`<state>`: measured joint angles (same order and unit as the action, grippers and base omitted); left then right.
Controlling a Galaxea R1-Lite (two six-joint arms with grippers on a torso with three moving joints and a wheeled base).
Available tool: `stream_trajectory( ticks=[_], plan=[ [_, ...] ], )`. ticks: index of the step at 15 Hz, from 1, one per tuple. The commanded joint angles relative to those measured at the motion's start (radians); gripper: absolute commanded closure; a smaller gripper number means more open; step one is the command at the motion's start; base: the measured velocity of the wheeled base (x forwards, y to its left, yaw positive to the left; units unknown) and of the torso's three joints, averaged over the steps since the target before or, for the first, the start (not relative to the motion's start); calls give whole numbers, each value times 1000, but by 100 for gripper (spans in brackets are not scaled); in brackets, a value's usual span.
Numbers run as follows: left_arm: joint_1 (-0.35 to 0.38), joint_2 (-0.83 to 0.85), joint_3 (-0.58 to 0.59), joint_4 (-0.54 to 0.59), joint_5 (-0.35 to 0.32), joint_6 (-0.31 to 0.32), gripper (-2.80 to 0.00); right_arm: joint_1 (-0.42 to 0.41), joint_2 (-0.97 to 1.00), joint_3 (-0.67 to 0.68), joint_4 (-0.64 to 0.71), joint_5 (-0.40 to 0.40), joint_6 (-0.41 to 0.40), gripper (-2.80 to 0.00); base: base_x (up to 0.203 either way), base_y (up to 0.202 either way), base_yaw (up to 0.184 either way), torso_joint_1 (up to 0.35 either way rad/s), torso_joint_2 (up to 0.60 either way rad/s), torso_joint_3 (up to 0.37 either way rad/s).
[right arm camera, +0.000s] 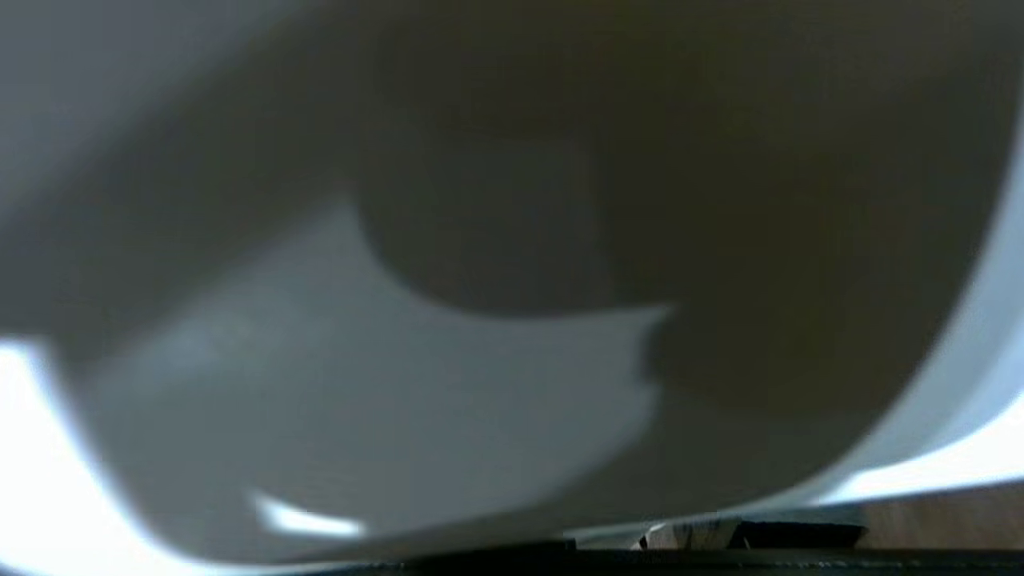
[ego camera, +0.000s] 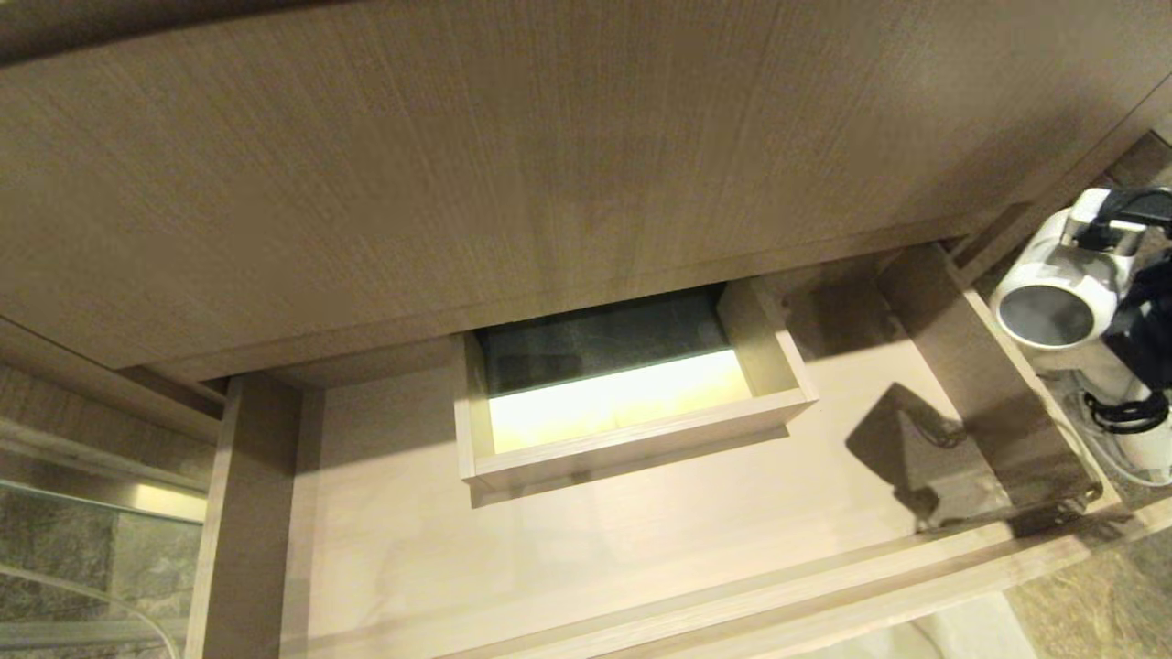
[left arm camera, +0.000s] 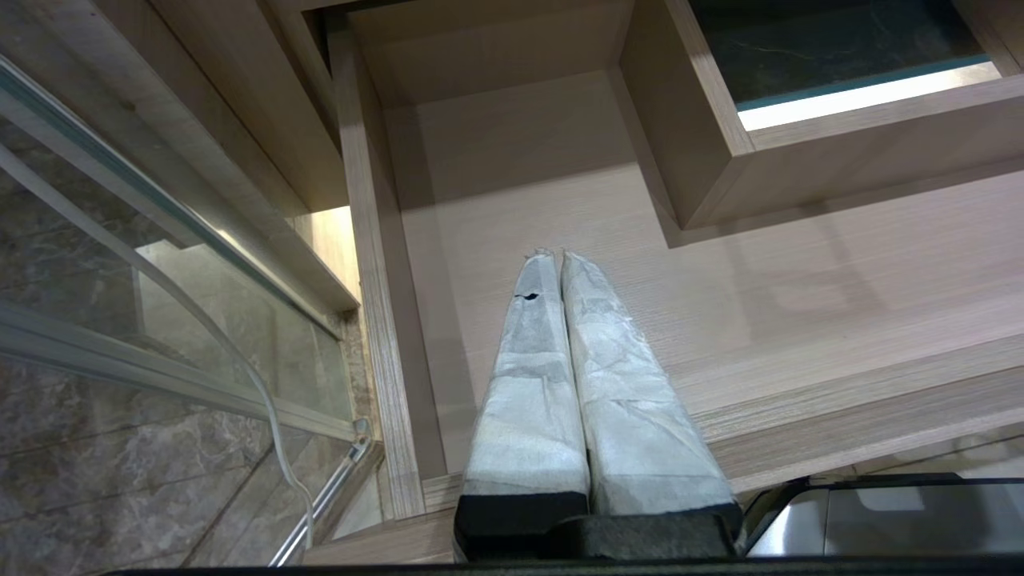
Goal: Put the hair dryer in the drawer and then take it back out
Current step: Place it on the countertop
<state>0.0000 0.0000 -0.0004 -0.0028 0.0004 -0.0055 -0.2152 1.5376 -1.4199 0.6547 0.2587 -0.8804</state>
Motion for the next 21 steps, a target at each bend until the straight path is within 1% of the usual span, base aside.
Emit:
stream_trajectory(
  ticks=[1, 4, 6, 10, 16, 17, 19, 20, 21],
  plan=[
    [0, 1, -1, 0, 0, -1, 0, -16, -133, 39, 0, 8, 0, 0, 0, 0, 0, 0, 0, 0],
    [0, 2, 0, 0, 0, -1, 0, -87, -259, 113, 2, 17, 9, 0, 0, 0, 0, 0, 0, 0],
    [0, 0, 0, 0, 1, -1, 0, -106, -322, 122, -2, 17, 14, 0, 0, 0, 0, 0, 0, 0],
    [0, 0, 0, 0, 1, -1, 0, -119, -372, 102, 4, 17, 33, 0, 0, 0, 0, 0, 0, 0],
    [0, 0, 0, 0, 1, -1, 0, -124, -390, 62, 5, 14, 34, 0, 0, 0, 0, 0, 0, 0],
    [0, 2, -1, 0, 1, -1, 0, -125, -391, 53, 3, 14, 42, 0, 0, 0, 0, 0, 0, 0],
    [0, 0, 0, 0, 0, -1, 0, -124, -397, 56, 9, 16, 119, 0, 0, 0, 0, 0, 0, 0],
    [0, 0, 0, 0, 0, -1, 0, -124, -405, 63, 9, 16, 142, 0, 0, 0, 0, 0, 0, 0],
    [0, 0, 0, 0, 1, -1, 0, -124, -413, 70, 11, 16, 144, 0, 0, 0, 0, 0, 0, 0]
  ],
)
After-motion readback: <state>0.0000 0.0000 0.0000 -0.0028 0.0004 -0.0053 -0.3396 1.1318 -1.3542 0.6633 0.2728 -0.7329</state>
